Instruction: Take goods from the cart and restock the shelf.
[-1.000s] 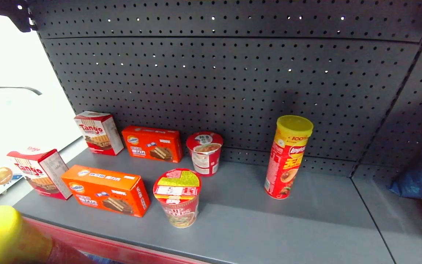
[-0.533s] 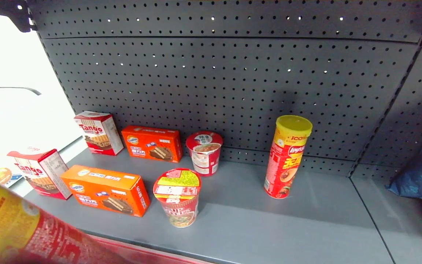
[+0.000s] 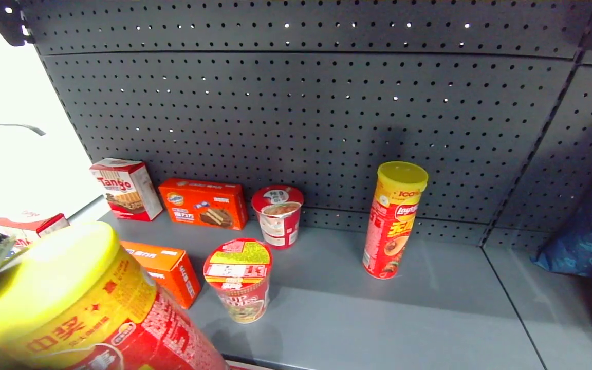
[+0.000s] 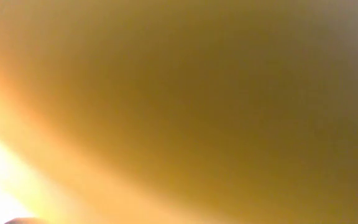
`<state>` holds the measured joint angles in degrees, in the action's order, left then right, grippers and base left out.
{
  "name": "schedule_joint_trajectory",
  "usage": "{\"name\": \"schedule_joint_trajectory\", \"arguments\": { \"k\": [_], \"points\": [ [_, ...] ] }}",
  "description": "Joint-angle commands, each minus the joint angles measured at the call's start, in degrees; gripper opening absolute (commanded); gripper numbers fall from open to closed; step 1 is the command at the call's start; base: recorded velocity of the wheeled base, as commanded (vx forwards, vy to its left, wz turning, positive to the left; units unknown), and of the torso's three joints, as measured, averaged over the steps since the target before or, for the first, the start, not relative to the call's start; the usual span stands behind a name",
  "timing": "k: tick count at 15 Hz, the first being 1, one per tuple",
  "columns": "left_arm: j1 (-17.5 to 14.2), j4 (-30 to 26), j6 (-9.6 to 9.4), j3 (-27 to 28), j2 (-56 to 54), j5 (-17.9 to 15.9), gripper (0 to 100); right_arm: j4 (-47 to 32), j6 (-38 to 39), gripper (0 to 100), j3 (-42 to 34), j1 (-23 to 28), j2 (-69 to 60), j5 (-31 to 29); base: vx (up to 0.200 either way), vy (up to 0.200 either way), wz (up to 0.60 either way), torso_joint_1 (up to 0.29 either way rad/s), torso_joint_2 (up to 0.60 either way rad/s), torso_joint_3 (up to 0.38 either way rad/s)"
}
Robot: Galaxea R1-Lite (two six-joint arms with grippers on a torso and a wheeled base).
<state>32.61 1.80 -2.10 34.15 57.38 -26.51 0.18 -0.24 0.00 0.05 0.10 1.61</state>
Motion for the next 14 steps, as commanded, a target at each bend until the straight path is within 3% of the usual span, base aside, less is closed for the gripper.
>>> {"name": "schedule_joint_trajectory", "arguments": {
  "k": [1,6,8,14],
  "points": [
    [1.7,-0.2,-0.01,-0.4,1.9,0.1,0,0.0,0.0,100,0.0,0.0,0.1,0.1,0.000,0.000,0.00,0.000,0.00,0.000],
    [4.6,-0.1,-0.01,0.1,2.6,-0.1,0,0.0,0.0,100,0.0,0.0,0.1,0.1,0.000,0.000,-0.12,0.000,0.00,0.001],
    [4.7,-0.1,-0.01,0.0,3.0,-0.1,0,0.0,0.0,100,0.0,0.0,0.1,0.1,0.000,0.000,-0.60,0.000,0.00,0.000],
    [4.7,0.0,-0.01,-0.2,3.1,-0.1,0,0.0,0.0,100,0.0,0.0,0.1,0.1,0.000,0.000,0.00,0.000,0.00,0.000]
  ]
}}
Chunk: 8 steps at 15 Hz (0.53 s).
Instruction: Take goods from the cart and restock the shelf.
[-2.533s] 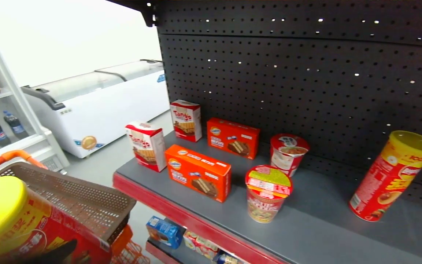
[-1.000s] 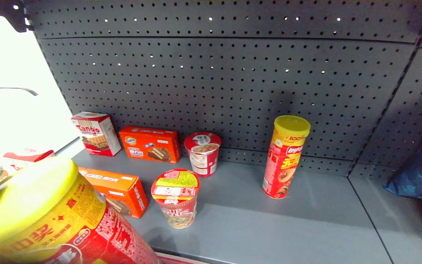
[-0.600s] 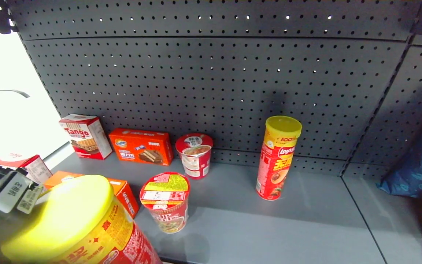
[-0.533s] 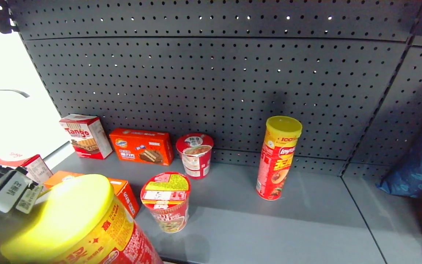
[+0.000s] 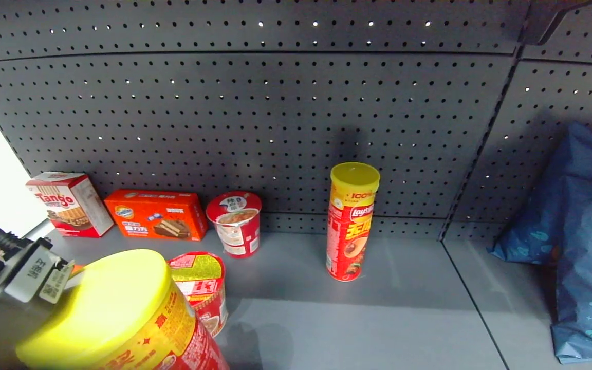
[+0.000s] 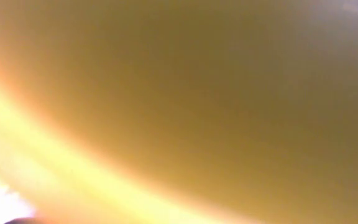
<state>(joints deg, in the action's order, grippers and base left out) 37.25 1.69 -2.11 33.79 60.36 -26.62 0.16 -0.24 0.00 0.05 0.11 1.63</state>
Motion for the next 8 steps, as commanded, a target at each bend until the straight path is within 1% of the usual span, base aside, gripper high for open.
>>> {"name": "schedule_joint_trajectory", "arguments": {
  "k": [1,8],
  "points": [
    [0.0,0.1,0.00,0.1,0.1,0.0,0,0.0,0.0,100,0.0,0.0,0.1,0.0,0.000,0.000,0.00,0.000,0.00,0.000],
    [-0.4,0.0,0.18,0.1,-0.2,0.3,0,-0.2,0.0,100,0.1,0.1,0.9,-0.1,0.000,0.000,0.00,0.000,0.00,0.000]
  ]
}}
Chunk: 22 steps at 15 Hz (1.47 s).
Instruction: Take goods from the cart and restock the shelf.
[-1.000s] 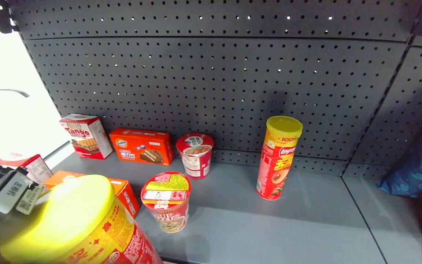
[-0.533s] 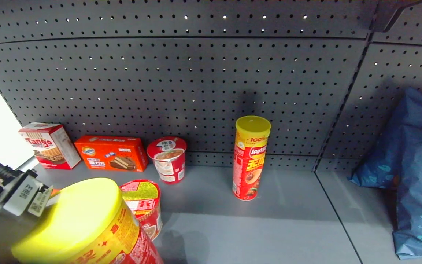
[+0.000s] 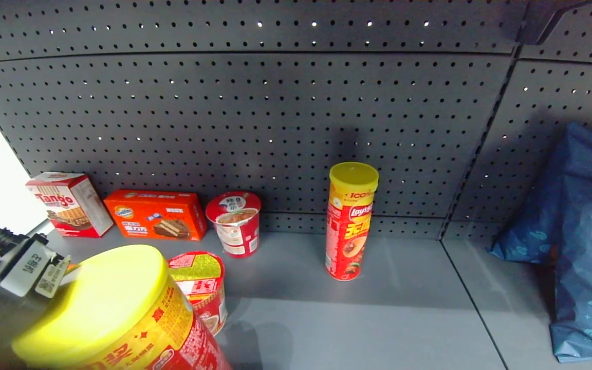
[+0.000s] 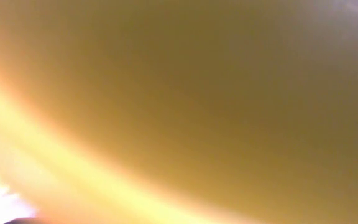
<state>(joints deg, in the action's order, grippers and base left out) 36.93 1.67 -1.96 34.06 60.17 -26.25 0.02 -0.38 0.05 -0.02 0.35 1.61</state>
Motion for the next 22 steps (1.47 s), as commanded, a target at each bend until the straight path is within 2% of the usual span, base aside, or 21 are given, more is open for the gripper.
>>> {"name": "schedule_joint_trajectory", "arguments": {
  "k": [1,2,3,6,9,11,12,14,15,17,19,22],
  "points": [
    [-0.3,0.1,-0.06,0.2,0.1,0.1,0,0.0,-0.5,100,1.6,0.2,1.3,0.3,0.000,0.000,0.00,0.000,0.00,0.000],
    [-0.3,0.1,-0.15,0.7,0.3,0.1,0,0.0,-0.5,100,6.5,-0.2,3.2,0.9,0.000,0.000,0.00,0.000,0.00,0.000],
    [0.4,0.0,-0.15,2.2,1.1,0.1,0,-2.5,-0.3,100,15.5,-2.3,14.4,3.0,0.000,0.000,0.00,0.000,0.00,0.000],
    [1.3,2.5,-0.32,4.1,4.1,0.0,0,-4.0,-6.0,100,22.4,-8.2,22.8,7.4,0.000,0.000,0.00,0.000,0.00,0.000],
    [2.4,2.8,-0.32,4.1,5.4,0.0,0,-2.5,-9.3,100,25.2,-13.7,34.3,11.0,0.000,0.000,0.00,0.000,0.00,0.000],
    [3.2,2.8,-0.41,4.1,6.1,0.1,0,3.8,-9.3,100,26.9,-21.3,43.3,10.9,0.000,0.000,0.00,0.000,0.00,0.000],
    [3.2,2.8,-0.41,4.0,6.2,0.1,0,7.4,-9.3,100,27.4,-23.2,47.7,10.9,0.000,0.000,0.00,0.000,0.00,0.000],
    [3.3,2.8,-0.41,4.1,6.9,0.1,0,14.7,-9.3,100,27.5,-24.9,54.3,11.0,0.000,0.000,0.00,0.000,0.00,0.000],
    [3.3,2.8,-1.03,4.0,7.2,0.1,0,17.2,-9.2,100,29.1,-26.2,59.1,11.2,0.000,0.000,0.00,0.000,0.00,0.000],
    [3.2,2.8,-2.26,3.3,7.5,0.1,0,17.7,-8.8,100,32.0,-26.9,64.4,11.4,0.000,0.000,0.00,0.000,0.00,0.000],
    [3.2,2.8,-2.34,3.0,7.4,0.2,0,21.2,-8.7,100,34.0,-26.8,69.3,11.5,0.000,0.000,0.00,0.000,0.00,0.000],
    [2.8,2.8,-2.26,2.6,7.4,0.1,0,25.3,-8.6,100,34.3,-26.0,73.7,16.2,0.000,0.000,0.00,0.000,0.00,0.000]
  ]
}}
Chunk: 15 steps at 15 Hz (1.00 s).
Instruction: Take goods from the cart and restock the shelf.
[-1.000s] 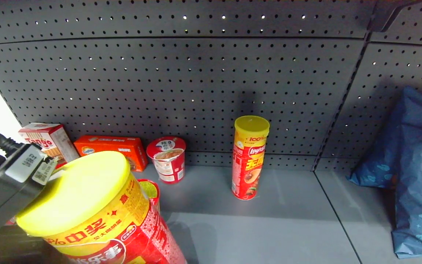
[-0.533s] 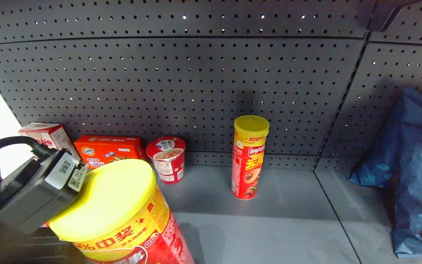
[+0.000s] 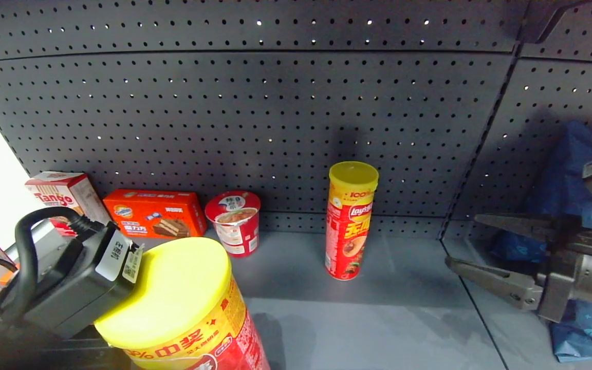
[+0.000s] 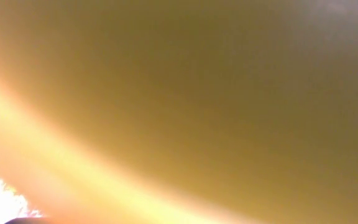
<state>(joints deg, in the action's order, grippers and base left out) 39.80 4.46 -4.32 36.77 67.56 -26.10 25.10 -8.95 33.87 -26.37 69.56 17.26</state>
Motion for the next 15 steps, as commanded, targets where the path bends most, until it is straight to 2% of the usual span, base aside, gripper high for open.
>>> {"name": "schedule_joint_trajectory", "arguments": {
  "k": [1,5,8,15],
  "points": [
    [-0.2,0.0,0.10,-0.3,0.0,0.0,0,0.5,0.0,100,0.9,1.1,5.7,2.3,0.000,0.000,0.00,0.000,0.00,0.000],
    [-0.3,0.3,0.01,0.0,0.0,-0.1,0,5.6,-0.1,100,2.8,2.3,11.7,6.8,0.000,0.000,0.00,0.000,0.00,0.000],
    [-0.2,0.3,0.01,-0.8,0.0,-0.3,0,11.7,-0.2,100,3.8,4.4,18.4,15.8,0.000,0.000,0.00,0.000,0.00,0.000],
    [-0.3,0.3,0.10,-1.0,0.1,-0.3,0,16.6,-0.3,100,10.2,4.5,28.4,24.1,0.000,0.000,0.00,0.000,0.00,0.000]
  ]
}}
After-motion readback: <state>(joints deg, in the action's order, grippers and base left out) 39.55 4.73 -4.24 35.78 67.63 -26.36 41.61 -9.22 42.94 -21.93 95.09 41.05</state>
